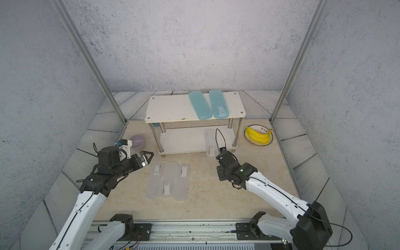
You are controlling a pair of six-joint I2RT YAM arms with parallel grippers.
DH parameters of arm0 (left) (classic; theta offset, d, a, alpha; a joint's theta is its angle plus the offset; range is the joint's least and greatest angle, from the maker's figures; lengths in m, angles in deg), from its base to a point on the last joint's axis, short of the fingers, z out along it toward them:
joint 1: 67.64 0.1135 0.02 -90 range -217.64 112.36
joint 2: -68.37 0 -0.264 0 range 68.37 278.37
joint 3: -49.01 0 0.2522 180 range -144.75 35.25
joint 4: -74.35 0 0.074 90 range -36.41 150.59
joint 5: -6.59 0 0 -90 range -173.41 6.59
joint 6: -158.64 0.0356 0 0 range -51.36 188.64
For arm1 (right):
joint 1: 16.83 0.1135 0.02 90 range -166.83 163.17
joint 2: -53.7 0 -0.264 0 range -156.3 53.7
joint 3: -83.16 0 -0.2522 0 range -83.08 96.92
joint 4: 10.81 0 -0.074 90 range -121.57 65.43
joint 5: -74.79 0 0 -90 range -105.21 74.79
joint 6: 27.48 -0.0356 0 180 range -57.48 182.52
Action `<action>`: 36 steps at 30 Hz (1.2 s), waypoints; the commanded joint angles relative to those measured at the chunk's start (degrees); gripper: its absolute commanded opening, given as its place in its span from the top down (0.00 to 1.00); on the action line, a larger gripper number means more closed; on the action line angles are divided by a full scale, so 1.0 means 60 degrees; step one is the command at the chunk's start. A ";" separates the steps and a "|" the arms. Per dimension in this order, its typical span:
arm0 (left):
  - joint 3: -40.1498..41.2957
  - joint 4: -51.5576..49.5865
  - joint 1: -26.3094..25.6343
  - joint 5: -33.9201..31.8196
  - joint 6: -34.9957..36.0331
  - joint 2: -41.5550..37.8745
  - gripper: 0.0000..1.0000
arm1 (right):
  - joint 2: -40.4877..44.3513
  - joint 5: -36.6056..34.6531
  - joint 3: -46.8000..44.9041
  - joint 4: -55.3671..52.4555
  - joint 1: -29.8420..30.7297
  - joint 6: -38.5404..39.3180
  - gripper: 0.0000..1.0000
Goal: Place the pencil cases on the shelf according to color
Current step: Place the pencil case on the shelf.
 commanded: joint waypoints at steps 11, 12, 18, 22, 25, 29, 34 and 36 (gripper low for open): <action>0.0230 -0.0034 -0.0052 -0.0011 -0.0056 -0.0136 0.01 | -0.0762 0.0696 -0.1417 0.3224 0.0001 -0.2203 1.00; 0.0257 -0.0018 -0.0052 -0.0029 -0.0058 -0.0137 0.01 | -0.1102 0.0759 -0.1301 0.3483 -0.0009 -0.2240 1.00; 0.0416 0.0086 -0.0055 0.0034 -0.0052 0.0010 0.01 | -0.3403 0.1933 0.0072 0.4463 -0.0587 -0.2403 1.00; 0.0407 0.0072 -0.0062 -0.0033 0.0016 0.0016 0.01 | -0.4385 0.1734 0.0787 0.4597 -0.0727 -0.2177 1.00; 0.0391 0.0071 -0.0051 -0.0059 0.0091 0.0052 0.01 | -0.4881 0.1768 0.1098 0.4643 -0.1007 -0.2275 1.00; 0.0343 0.0034 -0.0054 -0.0074 0.0161 0.0153 0.01 | -0.5299 0.1864 0.1366 0.4916 -0.1193 -0.2234 1.00; 0.0290 0.0072 -0.0055 -0.0073 0.0190 0.0272 0.01 | -0.5753 0.1768 0.1956 0.4659 -0.1326 -0.1871 1.00; 0.0269 0.0054 -0.0058 -0.0072 0.0222 0.0303 0.01 | -0.5831 0.1863 0.2082 0.4709 -0.1382 -0.1780 1.00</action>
